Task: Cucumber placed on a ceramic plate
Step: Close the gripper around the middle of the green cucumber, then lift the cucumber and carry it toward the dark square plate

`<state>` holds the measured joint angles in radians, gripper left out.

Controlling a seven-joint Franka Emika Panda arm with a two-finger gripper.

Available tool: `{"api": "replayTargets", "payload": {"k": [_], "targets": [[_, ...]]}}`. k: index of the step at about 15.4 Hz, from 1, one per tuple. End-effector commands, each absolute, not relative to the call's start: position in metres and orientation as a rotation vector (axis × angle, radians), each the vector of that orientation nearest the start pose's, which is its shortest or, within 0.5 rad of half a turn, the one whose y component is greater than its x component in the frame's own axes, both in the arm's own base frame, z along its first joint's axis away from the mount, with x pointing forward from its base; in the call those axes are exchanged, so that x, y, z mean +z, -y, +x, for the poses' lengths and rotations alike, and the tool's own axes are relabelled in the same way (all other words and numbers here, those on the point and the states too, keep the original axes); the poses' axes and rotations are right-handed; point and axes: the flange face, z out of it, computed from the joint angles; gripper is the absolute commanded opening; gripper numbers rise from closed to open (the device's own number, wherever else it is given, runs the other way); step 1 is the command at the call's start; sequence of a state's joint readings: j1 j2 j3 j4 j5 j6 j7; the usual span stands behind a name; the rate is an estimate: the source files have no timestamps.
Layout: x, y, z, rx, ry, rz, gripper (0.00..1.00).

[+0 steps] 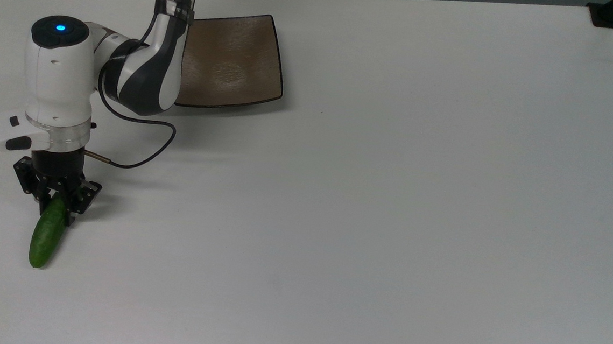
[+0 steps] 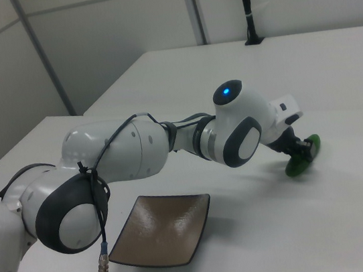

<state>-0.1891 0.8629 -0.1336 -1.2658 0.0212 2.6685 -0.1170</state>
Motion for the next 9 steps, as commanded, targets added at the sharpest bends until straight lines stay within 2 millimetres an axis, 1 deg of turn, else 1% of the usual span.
{"api": "replayTargets", "payload": {"k": [1, 3, 4, 6, 9], "targets": [[0.319, 0.214, 0.759, -0.880, -0.186, -3.214, 0.04], [0.348, 0.206, 0.755, -0.911, -0.182, -3.200, 0.04], [0.367, 0.204, 0.752, -0.938, -0.196, -3.186, 0.04], [0.392, 0.198, 0.740, -0.899, -0.208, -3.177, 0.04], [0.445, 0.184, 0.721, -0.789, -0.197, -3.170, 0.04]]}}
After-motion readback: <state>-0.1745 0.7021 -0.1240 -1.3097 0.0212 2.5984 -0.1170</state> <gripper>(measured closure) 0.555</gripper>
